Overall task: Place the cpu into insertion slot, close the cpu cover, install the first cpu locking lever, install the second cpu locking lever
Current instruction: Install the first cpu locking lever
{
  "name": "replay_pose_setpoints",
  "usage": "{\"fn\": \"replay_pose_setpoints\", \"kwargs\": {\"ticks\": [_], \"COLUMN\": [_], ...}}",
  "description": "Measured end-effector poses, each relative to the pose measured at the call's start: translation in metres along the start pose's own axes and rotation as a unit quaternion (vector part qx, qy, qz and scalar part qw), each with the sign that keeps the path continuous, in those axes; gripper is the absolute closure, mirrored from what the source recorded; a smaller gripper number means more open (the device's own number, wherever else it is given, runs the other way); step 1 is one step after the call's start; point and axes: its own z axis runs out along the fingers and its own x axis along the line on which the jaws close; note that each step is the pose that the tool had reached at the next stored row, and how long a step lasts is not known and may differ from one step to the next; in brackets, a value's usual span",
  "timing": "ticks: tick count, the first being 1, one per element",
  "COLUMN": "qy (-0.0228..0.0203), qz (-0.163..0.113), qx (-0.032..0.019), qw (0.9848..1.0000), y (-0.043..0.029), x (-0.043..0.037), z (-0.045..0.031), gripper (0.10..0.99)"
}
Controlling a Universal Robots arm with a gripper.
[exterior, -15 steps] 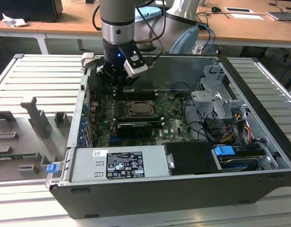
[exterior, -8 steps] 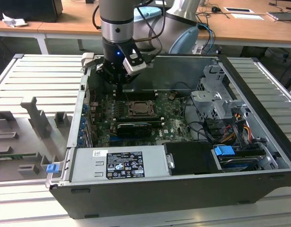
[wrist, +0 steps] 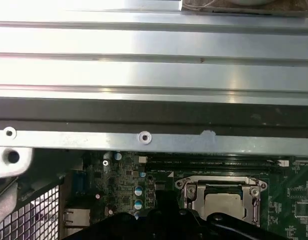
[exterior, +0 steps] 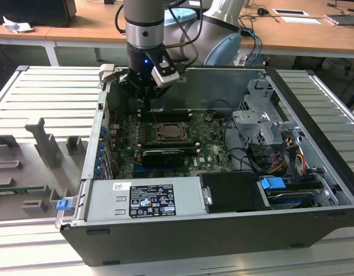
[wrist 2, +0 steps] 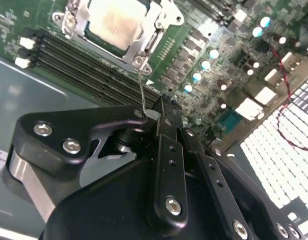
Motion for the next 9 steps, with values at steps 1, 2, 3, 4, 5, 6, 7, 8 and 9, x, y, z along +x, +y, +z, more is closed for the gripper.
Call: {"fn": "replay_pose_setpoints", "kwargs": {"ticks": [1, 2, 3, 4, 5, 6, 7, 8, 9], "qy": [0.0000, 0.0000, 0.0000, 0.0000, 0.0000, 0.0000, 0.0000, 0.0001, 0.0000], "qz": [0.000, 0.000, 0.000, 0.000, 0.000, 0.000, 0.000, 0.000, 0.000], "qx": [0.0001, 0.0003, 0.0006, 0.0007, 0.0008, 0.0009, 0.0009, 0.0009, 0.0000], "qw": [1.0000, 1.0000, 1.0000, 1.0000, 1.0000, 1.0000, 1.0000, 1.0000, 1.0000], "y": [0.0001, 0.0001, 0.0000, -0.0001, -0.0003, -0.0004, -0.0005, -0.0006, -0.0007], "x": [-0.0017, -0.0043, -0.0093, -0.0183, -0.0240, -0.0286, -0.0305, -0.0356, -0.0378], "z": [0.0002, 0.0006, 0.0014, 0.0033, 0.0049, 0.0061, 0.0069, 0.0082, 0.0089], "gripper": [0.980, 0.980, 0.980, 0.980, 0.980, 0.980, 0.980, 0.980, 0.980]}}
